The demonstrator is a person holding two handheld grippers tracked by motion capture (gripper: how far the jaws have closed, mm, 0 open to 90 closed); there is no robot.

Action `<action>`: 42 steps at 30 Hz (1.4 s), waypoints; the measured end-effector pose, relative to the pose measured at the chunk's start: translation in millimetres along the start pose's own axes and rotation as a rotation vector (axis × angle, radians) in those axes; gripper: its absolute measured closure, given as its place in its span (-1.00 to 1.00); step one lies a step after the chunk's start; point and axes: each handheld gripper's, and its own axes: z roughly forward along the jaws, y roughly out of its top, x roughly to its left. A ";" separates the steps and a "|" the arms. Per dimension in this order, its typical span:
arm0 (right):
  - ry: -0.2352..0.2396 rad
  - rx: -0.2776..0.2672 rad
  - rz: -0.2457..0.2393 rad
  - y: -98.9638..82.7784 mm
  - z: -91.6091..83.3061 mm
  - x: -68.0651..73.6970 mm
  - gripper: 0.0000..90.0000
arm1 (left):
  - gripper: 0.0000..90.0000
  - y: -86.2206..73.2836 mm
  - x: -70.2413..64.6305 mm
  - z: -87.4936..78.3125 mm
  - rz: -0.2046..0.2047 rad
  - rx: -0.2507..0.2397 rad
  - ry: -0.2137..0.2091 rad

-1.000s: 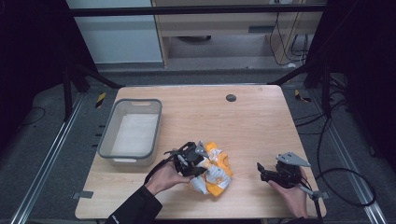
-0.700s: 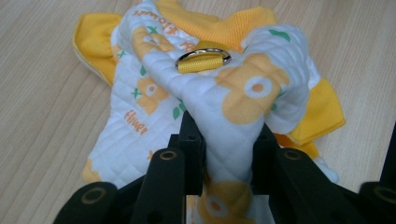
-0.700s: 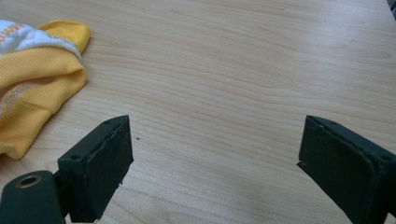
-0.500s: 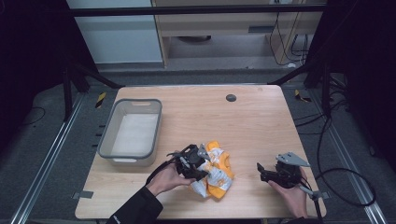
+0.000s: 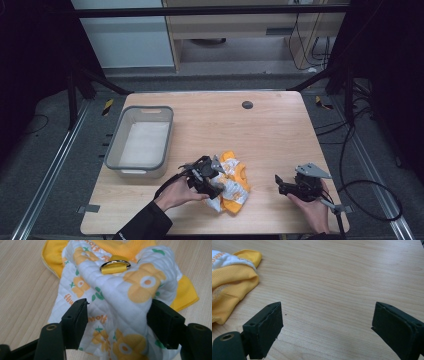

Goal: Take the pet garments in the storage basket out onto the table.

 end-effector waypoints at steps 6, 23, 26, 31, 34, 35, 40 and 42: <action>0.001 0.005 0.007 0.1 -0.2 0.5 -0.79 | -0.37 -2.8 -1.1 -9.6 -0.004 -0.036 0.009; -0.003 0.007 0.004 -0.4 0.6 0.2 -0.80 | -0.45 -30.5 6.0 -43.9 -0.114 -0.198 0.098; -0.003 0.007 0.003 -0.5 0.7 0.3 -0.80 | -0.45 -38.6 8.1 -49.1 -0.144 -0.226 0.116; -0.003 0.009 0.001 -0.6 1.0 0.3 -0.80 | -0.45 -54.9 10.7 -56.9 -0.192 -0.283 0.151; -0.004 0.010 0.003 -0.7 0.9 0.4 -0.81 | -0.44 -68.2 12.8 -61.0 -0.225 -0.310 0.173; -0.004 0.009 0.002 -0.7 1.0 0.3 -0.81 | -0.44 -72.6 13.7 -62.2 -0.235 -0.318 0.179; -0.003 0.010 -0.002 -0.9 1.4 0.5 -0.81 | -0.43 -93.7 16.0 -68.5 -0.279 -0.345 0.212; -0.001 0.014 0.000 -0.9 1.4 0.8 -0.81 | -0.42 -100.4 15.8 -70.9 -0.295 -0.362 0.225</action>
